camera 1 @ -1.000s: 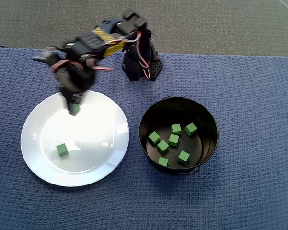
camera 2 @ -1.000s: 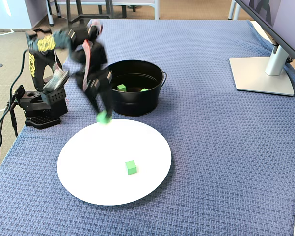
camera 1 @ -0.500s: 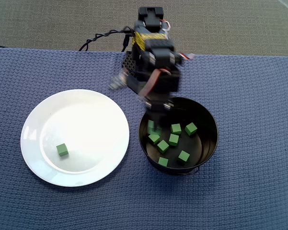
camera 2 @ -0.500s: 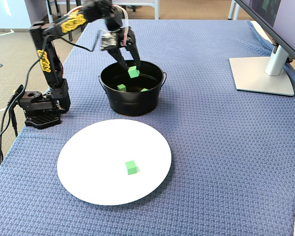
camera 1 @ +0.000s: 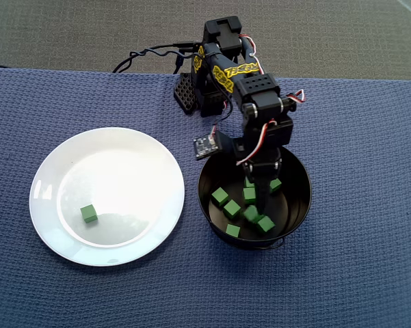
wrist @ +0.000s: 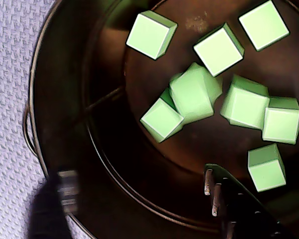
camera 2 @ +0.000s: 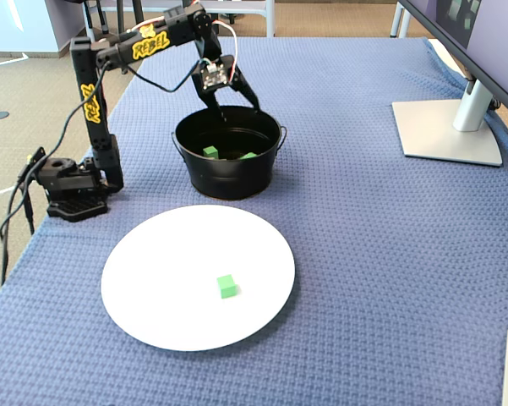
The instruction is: Pick up the green cubes from the white plate and place them in the black recipient
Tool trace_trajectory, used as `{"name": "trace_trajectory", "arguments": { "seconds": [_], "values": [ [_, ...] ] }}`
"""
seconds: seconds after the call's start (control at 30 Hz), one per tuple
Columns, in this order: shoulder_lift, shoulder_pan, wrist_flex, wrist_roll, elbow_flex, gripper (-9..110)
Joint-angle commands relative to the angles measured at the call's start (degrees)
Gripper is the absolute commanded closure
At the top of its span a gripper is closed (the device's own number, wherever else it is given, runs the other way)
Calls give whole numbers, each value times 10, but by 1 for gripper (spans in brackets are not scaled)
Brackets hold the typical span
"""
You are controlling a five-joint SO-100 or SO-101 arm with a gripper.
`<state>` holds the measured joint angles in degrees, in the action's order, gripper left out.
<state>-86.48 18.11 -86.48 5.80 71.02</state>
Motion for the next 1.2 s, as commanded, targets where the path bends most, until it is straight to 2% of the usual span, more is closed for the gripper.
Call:
{"name": "trace_trajectory", "arguments": {
  "seconds": [0.0, 0.13, 0.3, 0.57, 0.93, 1.17],
  "values": [
    [-40, -30, -18, -29, -40, 66],
    [-50, -131, -62, -94, -111, 67],
    [12, -297, -120, -237, -245, 68],
    [113, -505, -55, -323, -228, 71],
    [310, -586, 11, -475, -251, 70],
    [340, -589, 41, -576, -268, 70]
  ]
}}
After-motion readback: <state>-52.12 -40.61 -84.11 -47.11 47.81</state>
